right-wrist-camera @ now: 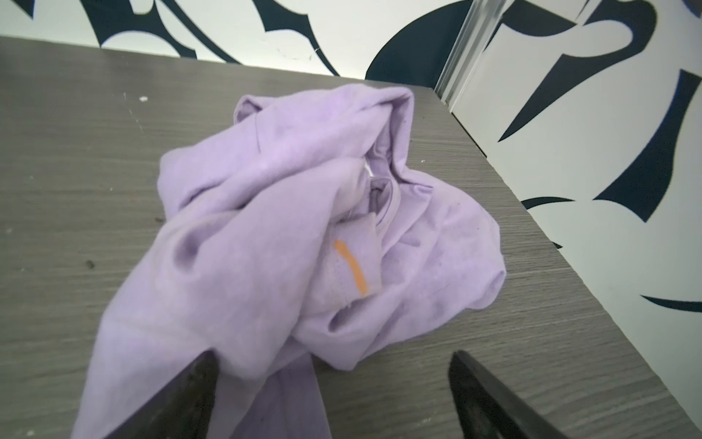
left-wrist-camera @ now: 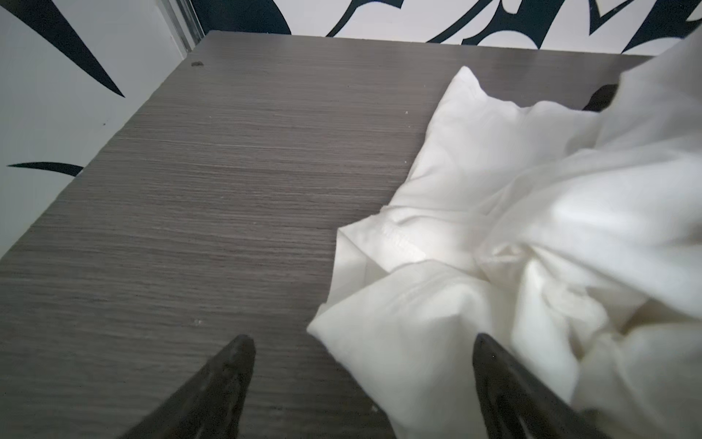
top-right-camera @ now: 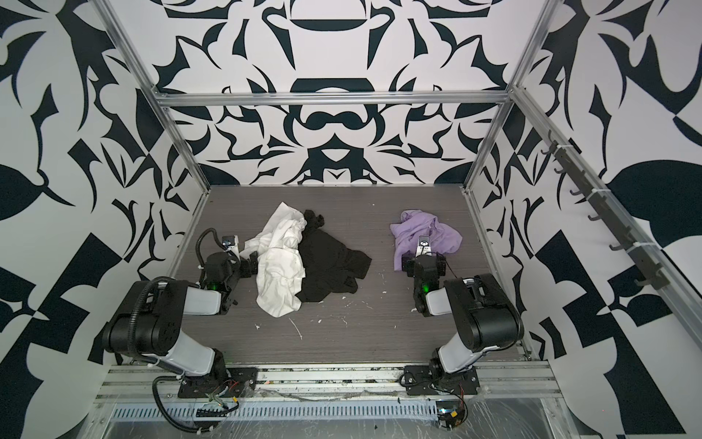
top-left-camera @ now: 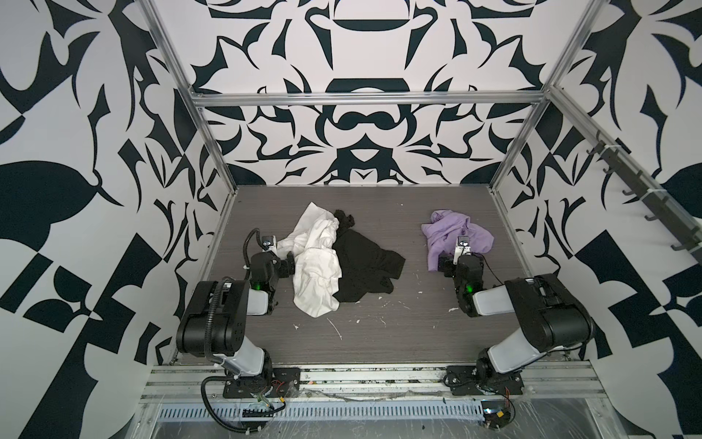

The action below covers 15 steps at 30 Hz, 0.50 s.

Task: Pick out a specific cloth from the pile

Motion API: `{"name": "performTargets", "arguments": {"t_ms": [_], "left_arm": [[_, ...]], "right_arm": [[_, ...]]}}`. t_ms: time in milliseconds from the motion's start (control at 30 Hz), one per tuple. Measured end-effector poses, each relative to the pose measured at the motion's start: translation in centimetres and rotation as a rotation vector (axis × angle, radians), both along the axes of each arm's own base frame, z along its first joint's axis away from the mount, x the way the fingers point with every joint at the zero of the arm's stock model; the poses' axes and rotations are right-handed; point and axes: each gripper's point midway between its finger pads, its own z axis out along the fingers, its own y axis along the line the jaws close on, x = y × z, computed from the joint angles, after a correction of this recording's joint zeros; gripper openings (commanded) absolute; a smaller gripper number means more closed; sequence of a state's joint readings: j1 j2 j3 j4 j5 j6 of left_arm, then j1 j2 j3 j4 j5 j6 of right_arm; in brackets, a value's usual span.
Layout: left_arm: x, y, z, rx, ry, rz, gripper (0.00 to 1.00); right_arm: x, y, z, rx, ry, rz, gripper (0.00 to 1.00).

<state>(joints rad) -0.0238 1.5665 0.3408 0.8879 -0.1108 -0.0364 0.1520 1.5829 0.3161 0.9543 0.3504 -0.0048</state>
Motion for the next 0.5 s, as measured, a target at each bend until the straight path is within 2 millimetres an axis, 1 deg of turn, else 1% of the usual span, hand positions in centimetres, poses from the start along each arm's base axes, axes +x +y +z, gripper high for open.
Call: {"name": "performTargets", "arguments": {"t_ms": [100, 200, 367, 500], "left_arm": [[0.27, -0.03, 0.58, -0.005, -0.024, 0.0, 0.99], [0.32, -0.04, 0.64, -0.006, -0.027, 0.0, 0.99], [0.44, -0.04, 0.81, -0.006, -0.032, 0.0, 0.99], [0.45, -0.04, 0.81, -0.006, -0.032, 0.0, 0.99]], "right_arm": [[-0.01, -0.05, -0.01, -0.002, 0.001, -0.002, 0.99], [0.05, 0.03, -0.15, 0.005, 0.009, 0.009, 0.99], [0.71, 0.34, -0.31, 0.049, 0.027, 0.067, 0.99], [0.66, 0.74, -0.63, 0.067, 0.041, 0.098, 0.99]]}}
